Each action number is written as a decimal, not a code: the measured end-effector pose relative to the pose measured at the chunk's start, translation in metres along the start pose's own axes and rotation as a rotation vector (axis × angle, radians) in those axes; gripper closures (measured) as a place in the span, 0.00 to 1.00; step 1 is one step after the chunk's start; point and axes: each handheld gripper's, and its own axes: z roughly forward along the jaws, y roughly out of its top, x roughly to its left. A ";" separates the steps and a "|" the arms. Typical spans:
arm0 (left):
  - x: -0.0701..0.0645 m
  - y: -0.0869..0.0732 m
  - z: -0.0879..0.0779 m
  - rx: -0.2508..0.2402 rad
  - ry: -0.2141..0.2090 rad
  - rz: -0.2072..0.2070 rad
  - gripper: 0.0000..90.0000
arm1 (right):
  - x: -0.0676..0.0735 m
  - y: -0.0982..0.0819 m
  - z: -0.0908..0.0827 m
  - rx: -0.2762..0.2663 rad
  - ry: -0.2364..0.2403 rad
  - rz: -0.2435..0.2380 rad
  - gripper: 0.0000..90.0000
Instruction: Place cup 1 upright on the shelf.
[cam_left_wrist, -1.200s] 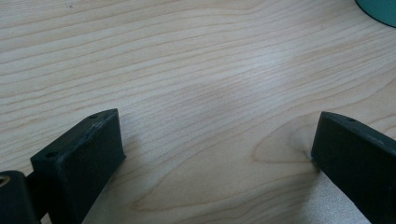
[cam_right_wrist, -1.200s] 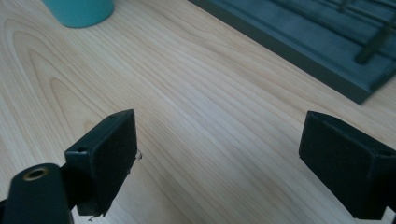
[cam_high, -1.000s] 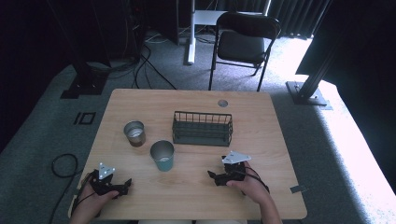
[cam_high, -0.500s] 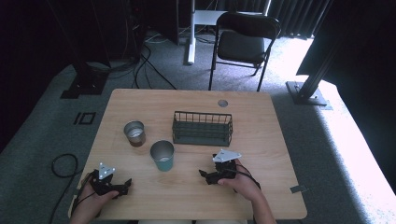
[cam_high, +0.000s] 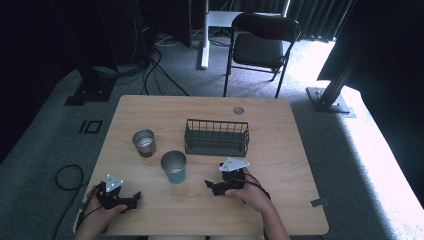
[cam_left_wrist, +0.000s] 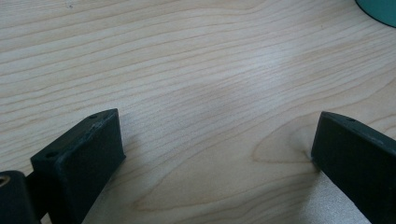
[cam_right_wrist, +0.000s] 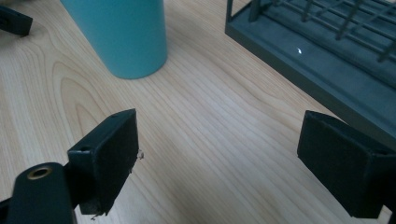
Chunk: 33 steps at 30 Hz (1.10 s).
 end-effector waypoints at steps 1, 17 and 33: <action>0.000 0.000 0.000 0.000 0.000 0.000 0.03 | 0.001 0.001 0.001 -0.002 0.001 0.001 0.14; 0.000 0.000 0.000 0.001 0.000 0.001 0.03 | 0.017 0.020 0.017 -0.027 0.051 -0.029 0.13; 0.000 0.000 0.000 0.000 0.000 0.000 0.03 | 0.038 0.039 0.035 -0.058 0.111 -0.073 0.13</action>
